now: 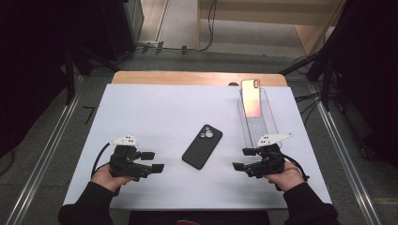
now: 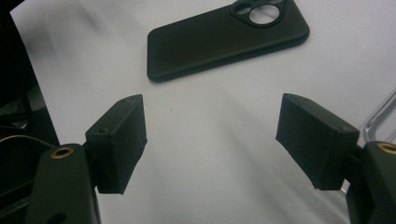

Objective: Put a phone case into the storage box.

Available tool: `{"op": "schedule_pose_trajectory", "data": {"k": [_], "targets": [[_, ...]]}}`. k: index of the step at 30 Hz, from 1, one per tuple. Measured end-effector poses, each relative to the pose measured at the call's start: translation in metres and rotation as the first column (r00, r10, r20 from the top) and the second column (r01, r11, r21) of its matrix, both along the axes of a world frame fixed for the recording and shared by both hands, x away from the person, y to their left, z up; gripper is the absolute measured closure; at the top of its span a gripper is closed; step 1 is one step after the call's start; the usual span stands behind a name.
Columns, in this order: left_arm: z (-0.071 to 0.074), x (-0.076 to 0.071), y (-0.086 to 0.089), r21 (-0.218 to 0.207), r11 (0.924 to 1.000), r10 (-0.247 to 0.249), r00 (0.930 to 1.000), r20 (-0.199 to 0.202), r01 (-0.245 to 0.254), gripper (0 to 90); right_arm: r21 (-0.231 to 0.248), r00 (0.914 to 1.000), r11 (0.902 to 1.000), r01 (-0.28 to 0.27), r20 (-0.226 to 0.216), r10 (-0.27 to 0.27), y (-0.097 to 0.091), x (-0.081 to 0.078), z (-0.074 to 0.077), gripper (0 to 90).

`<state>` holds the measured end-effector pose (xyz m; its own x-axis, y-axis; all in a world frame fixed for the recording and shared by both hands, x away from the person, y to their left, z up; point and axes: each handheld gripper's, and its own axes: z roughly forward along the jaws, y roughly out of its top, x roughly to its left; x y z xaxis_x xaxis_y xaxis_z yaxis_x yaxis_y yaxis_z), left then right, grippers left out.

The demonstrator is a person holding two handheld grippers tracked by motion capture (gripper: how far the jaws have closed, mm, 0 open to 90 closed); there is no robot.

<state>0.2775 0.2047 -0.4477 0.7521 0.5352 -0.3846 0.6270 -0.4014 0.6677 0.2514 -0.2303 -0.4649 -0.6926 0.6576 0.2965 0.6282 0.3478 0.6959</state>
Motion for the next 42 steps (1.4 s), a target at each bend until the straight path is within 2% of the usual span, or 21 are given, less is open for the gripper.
{"op": "schedule_pose_trajectory", "data": {"k": [5, 8, 15, 22, 30, 42], "targets": [[0.000, 0.000, 0.001, -0.002, 1.0000, 0.002, 1.0000, 0.000, -0.002, 27.9, -0.007, 0.9995, 0.9996, 0.028, 0.015, -0.028, 0.002, 0.000, 0.004, 21.4], [0.000, 0.001, 0.002, 0.001, 1.0000, 0.004, 1.0000, 0.000, -0.004, 27.9, -0.001, 0.9993, 0.9993, 0.036, 0.005, -0.036, 0.005, 0.003, 0.007, 21.2], [0.000, 0.001, 0.003, -0.001, 0.9999, 0.015, 0.9999, 0.004, -0.015, 27.9, -0.004, 0.9984, 0.9985, 0.055, 0.015, -0.054, 0.020, 0.009, 0.017, 20.5], [0.000, 0.002, 0.005, -0.003, 0.9997, 0.024, 0.9997, 0.005, -0.024, 27.9, -0.018, 0.9989, 0.9988, 0.047, 0.008, -0.046, 0.035, 0.020, 0.018, 20.5], [0.001, -0.001, 0.006, -0.004, 0.9995, 0.030, 0.9995, 0.010, -0.030, 27.9, -0.010, 0.9986, 0.9987, 0.050, 0.013, -0.050, 0.052, 0.033, 0.019, 20.5], [0.000, -0.002, 0.009, 0.001, 0.9993, 0.037, 0.9993, 0.010, -0.037, 27.9, -0.006, 0.9995, 0.9995, 0.031, -0.007, -0.031, 0.077, 0.057, 0.023, 20.5]]}}
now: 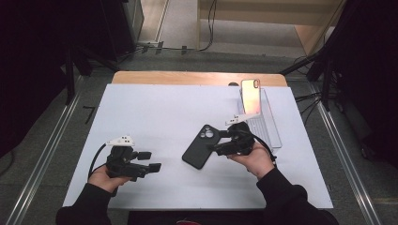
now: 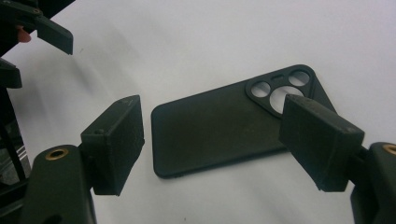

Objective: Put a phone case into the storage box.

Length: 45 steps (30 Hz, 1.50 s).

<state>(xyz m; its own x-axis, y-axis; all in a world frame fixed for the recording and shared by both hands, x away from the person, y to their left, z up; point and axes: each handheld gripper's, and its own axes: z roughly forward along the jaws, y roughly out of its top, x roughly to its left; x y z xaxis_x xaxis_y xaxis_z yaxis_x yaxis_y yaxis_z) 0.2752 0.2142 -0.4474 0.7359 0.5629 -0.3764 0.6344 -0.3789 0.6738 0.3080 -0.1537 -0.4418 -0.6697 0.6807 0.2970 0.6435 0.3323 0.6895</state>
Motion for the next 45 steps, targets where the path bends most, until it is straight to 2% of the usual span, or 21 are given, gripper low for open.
{"op": "schedule_pose_trajectory", "data": {"k": [5, 13, 17, 21, 24, 28, 30, 32, 34, 36, 45], "targets": [[0.000, -0.002, 0.002, 0.005, 0.9999, 0.009, 1.0000, 0.000, -0.009, 27.9, 0.011, 0.9998, 0.9998, -0.018, -0.013, 0.018, 0.011, 0.011, -0.001, 20.5], [0.000, -0.004, 0.006, 0.005, 0.9998, 0.018, 0.9998, 0.002, -0.018, 27.9, -0.003, 0.9989, 0.9990, -0.044, -0.018, 0.044, 0.031, 0.025, -0.004, 20.6], [-0.001, -0.005, 0.007, 0.009, 0.9997, 0.023, 0.9997, 0.003, -0.023, 27.9, -0.014, 0.9987, 0.9990, -0.043, -0.029, 0.042, 0.040, 0.031, -0.007, 20.6], [-0.001, -0.005, 0.007, 0.011, 0.9997, 0.021, 0.9998, 0.002, -0.021, 27.9, -0.016, 0.9972, 0.9979, -0.063, -0.040, 0.063, 0.047, 0.037, -0.011, 22.6], [-0.001, -0.006, 0.007, 0.012, 0.9997, 0.022, 0.9998, 0.002, -0.022, 27.9, -0.005, 0.9963, 0.9978, -0.066, -0.055, 0.066, 0.051, 0.041, -0.015, 30.9], [-0.001, -0.006, 0.006, 0.008, 0.9997, 0.022, 0.9998, 0.002, -0.022, 27.9, -0.018, 0.9936, 0.9973, -0.070, -0.090, 0.069, 0.059, 0.046, -0.021, 42.5], [-0.001, -0.006, 0.005, 0.011, 0.9998, 0.018, 0.9998, 0.004, -0.018, 27.9, -0.019, 0.9913, 0.9957, -0.091, -0.097, 0.089, 0.064, 0.048, -0.025, 51.5], [-0.001, -0.006, 0.005, 0.012, 0.9998, 0.016, 0.9999, 0.004, -0.017, 27.9, -0.029, 0.9897, 0.9945, -0.101, -0.104, 0.098, 0.068, 0.049, -0.027, 64.8], [-0.001, -0.006, 0.006, 0.013, 0.9998, 0.018, 0.9998, 0.003, -0.018, 27.9, -0.010, 0.9872, 0.9919, -0.126, -0.099, 0.125, 0.071, 0.050, -0.030, 79.8], [-0.001, -0.006, 0.006, 0.010, 0.9998, 0.017, 0.9998, 0.002, -0.017, 27.9, -0.013, 0.9840, 0.9901, -0.139, -0.114, 0.137, 0.074, 0.050, -0.033, 87.4], [-0.002, -0.005, 0.005, 0.017, 0.9998, 0.011, 0.9999, 0.004, -0.011, 27.9, -0.058, 0.9766, 0.9836, -0.171, -0.142, 0.161, 0.087, 0.048, -0.049, 87.4]]}}
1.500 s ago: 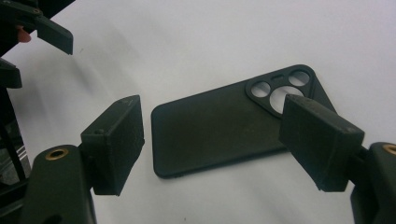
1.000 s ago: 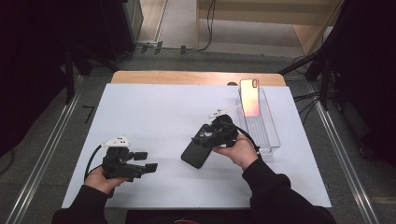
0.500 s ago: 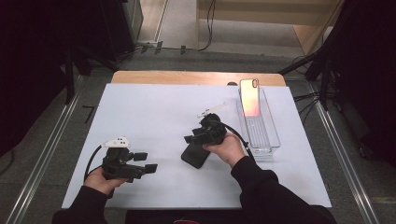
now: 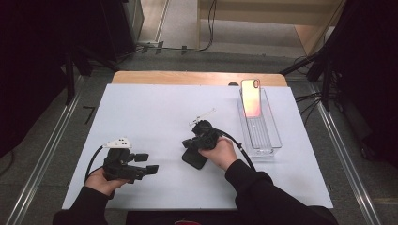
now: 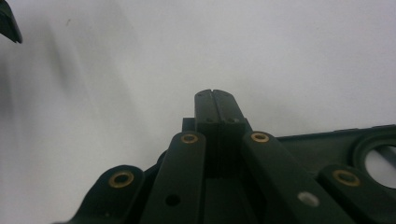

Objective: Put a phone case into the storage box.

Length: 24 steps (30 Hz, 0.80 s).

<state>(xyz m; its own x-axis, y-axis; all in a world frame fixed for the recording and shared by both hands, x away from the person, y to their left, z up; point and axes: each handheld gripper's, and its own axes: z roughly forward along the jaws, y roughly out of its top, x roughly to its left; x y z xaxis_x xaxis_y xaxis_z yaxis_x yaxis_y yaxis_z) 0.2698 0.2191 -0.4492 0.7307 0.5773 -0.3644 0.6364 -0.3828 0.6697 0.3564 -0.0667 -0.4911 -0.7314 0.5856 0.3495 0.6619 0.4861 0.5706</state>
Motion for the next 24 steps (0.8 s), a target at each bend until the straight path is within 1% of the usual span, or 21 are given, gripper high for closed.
{"op": "schedule_pose_trajectory", "data": {"k": [4, 5, 7, 9, 10, 15, 24], "targets": [[0.000, 0.000, 0.000, 0.005, 1.0000, -0.001, 1.0000, -0.002, 0.001, 27.9, -0.020, 0.9997, 0.9997, -0.016, -0.020, 0.016, 0.005, -0.002, -0.007, 87.4], [0.000, 0.000, 0.000, 0.005, 1.0000, -0.001, 1.0000, -0.001, 0.001, 27.9, -0.014, 0.9996, 0.9996, -0.023, -0.019, 0.022, 0.005, -0.003, -0.008, 87.4], [0.000, 0.000, 0.000, 0.005, 1.0000, -0.001, 1.0000, -0.002, 0.002, 27.9, -0.008, 0.9993, 0.9995, -0.030, -0.020, 0.030, 0.006, -0.004, -0.008, 87.4], [0.000, 0.001, 0.000, 0.004, 1.0000, -0.003, 1.0000, -0.003, 0.003, 27.9, -0.008, 0.9987, 0.9992, -0.039, -0.032, 0.039, 0.007, -0.006, -0.008, 87.4], [0.000, 0.001, -0.001, 0.005, 1.0000, -0.004, 1.0000, -0.003, 0.004, 27.9, -0.006, 0.9984, 0.9988, -0.048, -0.030, 0.047, 0.007, -0.007, -0.008, 87.4], [-0.001, 0.003, -0.003, 0.003, 0.9999, -0.011, 0.9999, -0.003, 0.011, 27.9, -0.020, 0.9970, 0.9977, -0.065, -0.044, 0.065, 0.008, -0.013, -0.010, 87.5], [-0.001, 0.007, -0.007, 0.005, 0.9996, -0.026, 0.9997, -0.002, 0.026, 27.9, -0.026, 0.9957, 0.9974, -0.067, -0.066, 0.065, -0.007, -0.023, -0.009, 87.4]]}}
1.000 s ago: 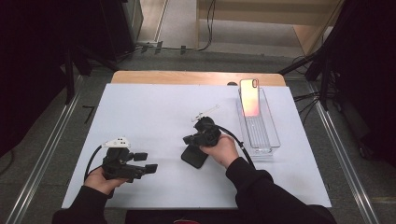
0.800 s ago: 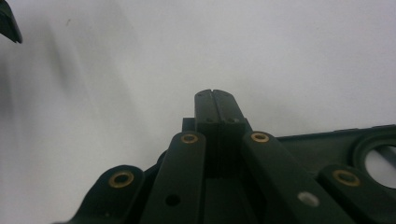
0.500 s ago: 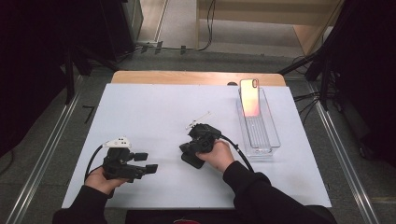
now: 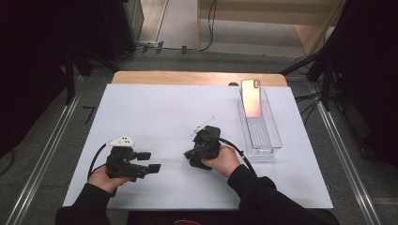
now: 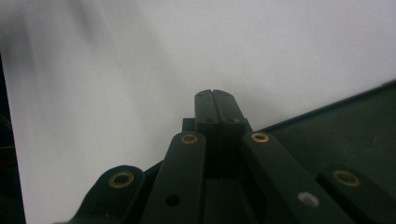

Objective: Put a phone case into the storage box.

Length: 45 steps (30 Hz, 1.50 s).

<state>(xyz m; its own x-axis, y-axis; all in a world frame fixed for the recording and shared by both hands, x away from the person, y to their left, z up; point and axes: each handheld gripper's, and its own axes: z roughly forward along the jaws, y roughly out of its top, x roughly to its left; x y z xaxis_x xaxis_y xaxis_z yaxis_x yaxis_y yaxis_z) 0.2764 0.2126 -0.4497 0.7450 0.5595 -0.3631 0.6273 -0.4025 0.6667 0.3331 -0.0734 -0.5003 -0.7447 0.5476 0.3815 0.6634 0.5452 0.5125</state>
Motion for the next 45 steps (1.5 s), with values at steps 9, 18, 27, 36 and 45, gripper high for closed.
{"op": "schedule_pose_trajectory", "data": {"k": [9, 18, 27, 36, 45], "targets": [[0.000, 0.004, -0.004, 0.002, 0.9999, -0.014, 0.9999, 0.000, 0.014, 27.9, -0.017, 0.9993, 0.9992, 0.037, -0.009, -0.038, -0.021, -0.011, 0.000, 87.4], [0.000, 0.008, -0.008, 0.001, 0.9996, -0.029, 0.9996, -0.001, 0.029, 27.9, -0.028, 0.9971, 0.9969, 0.073, -0.018, -0.073, -0.044, -0.016, 0.000, 87.4], [-0.001, 0.012, -0.013, -0.003, 0.9989, -0.047, 0.9989, -0.007, 0.047, 27.9, -0.067, 0.9947, 0.9927, 0.101, -0.014, -0.102, -0.064, -0.016, -0.001, 87.4], [-0.002, 0.012, -0.013, -0.010, 0.9985, -0.053, 0.9984, -0.020, 0.053, 27.9, 0.038, 0.9921, 0.9929, 0.112, 0.053, -0.114, -0.082, -0.024, 0.030, 65.8], [-0.003, 0.011, -0.015, -0.019, 0.9979, -0.062, 0.9976, -0.031, 0.061, 27.9, 0.099, 0.9818, 0.9851, 0.140, 0.115, -0.151, -0.119, -0.045, 0.049, 37.1]]}}
